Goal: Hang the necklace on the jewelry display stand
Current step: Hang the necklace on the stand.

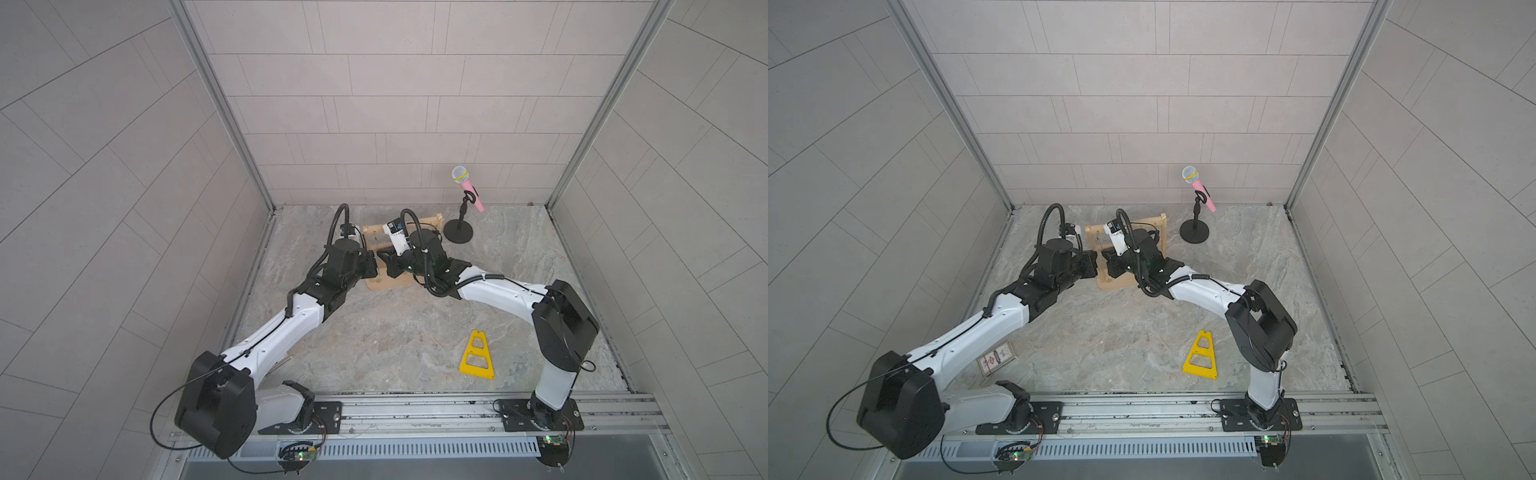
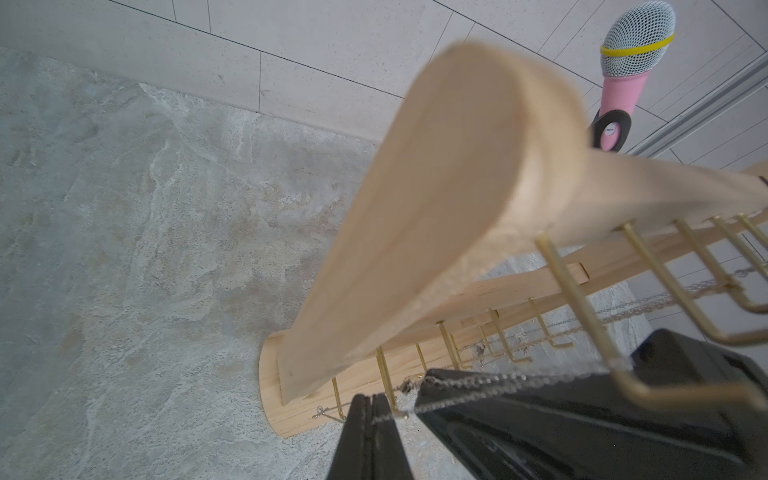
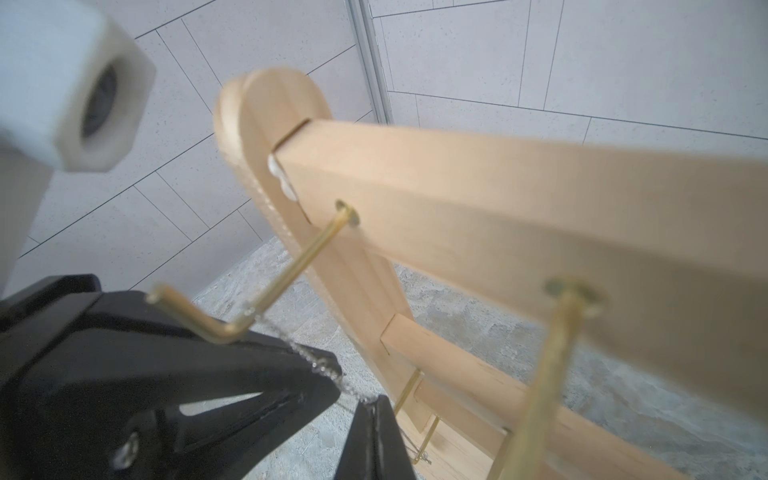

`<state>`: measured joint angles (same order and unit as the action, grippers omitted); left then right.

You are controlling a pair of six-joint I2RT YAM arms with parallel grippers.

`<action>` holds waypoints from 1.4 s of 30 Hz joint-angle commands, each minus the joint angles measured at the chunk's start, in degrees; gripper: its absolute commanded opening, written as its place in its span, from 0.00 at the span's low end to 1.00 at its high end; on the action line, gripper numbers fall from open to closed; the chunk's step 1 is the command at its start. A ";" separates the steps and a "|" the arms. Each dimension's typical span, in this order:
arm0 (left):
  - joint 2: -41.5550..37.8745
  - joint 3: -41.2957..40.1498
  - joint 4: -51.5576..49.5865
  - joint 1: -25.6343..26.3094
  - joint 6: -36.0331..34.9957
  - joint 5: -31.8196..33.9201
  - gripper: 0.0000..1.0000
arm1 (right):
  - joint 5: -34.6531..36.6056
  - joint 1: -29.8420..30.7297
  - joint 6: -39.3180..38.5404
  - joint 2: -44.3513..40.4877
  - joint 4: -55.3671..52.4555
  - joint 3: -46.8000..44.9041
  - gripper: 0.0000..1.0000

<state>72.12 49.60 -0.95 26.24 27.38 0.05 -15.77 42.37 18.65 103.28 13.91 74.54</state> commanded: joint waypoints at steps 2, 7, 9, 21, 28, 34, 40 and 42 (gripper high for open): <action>-1.11 1.49 -0.63 -0.12 -0.66 0.48 0.00 | -2.07 0.17 -0.45 -2.04 1.81 -0.28 0.06; -1.29 1.61 -0.80 -0.09 -0.71 0.60 0.00 | -3.19 0.26 -0.01 -1.86 2.51 -0.10 0.06; -1.34 1.64 -0.85 -0.10 -0.77 0.69 0.00 | -3.58 0.39 0.16 -1.95 2.62 -0.02 0.06; -1.33 1.93 -0.98 -0.11 -0.88 0.80 0.00 | -5.21 0.35 0.07 -3.05 1.93 -0.36 0.03; -1.30 2.25 -1.16 -0.06 -1.10 0.82 0.00 | -6.15 0.34 0.27 -4.10 1.60 -1.15 0.02; -1.32 2.25 -1.21 -0.06 -1.10 0.89 0.00 | -7.08 0.35 1.03 -4.41 1.65 -1.86 0.02; -1.35 2.43 -1.31 -0.13 -1.10 0.83 0.00 | -6.56 0.35 1.25 -4.13 1.42 -2.03 0.02; -1.46 2.43 -1.42 -0.05 -1.18 0.85 0.00 | -6.69 0.35 1.28 -4.24 1.38 -2.12 0.01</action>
<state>71.90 49.84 -2.28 26.24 27.31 0.14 -22.09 42.37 19.55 100.86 15.09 73.01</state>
